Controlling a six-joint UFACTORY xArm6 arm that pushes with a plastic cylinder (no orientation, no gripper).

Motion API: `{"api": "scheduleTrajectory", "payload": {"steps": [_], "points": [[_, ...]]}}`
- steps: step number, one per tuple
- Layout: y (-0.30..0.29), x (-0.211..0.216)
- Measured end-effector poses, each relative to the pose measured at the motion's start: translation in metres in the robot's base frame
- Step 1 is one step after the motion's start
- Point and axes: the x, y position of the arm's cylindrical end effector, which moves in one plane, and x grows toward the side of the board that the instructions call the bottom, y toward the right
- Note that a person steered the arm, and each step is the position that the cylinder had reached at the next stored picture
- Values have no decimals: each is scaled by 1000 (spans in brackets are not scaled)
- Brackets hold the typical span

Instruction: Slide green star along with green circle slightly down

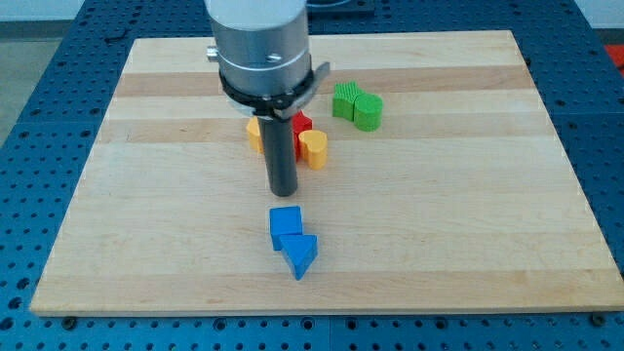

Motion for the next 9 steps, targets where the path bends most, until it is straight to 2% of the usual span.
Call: {"api": "scheduleTrajectory", "payload": {"steps": [1, 3, 4, 6, 7, 8, 9], "points": [[41, -5], [158, -30], [190, -79], [193, -171], [177, -200], [149, -196], [146, -165]]}}
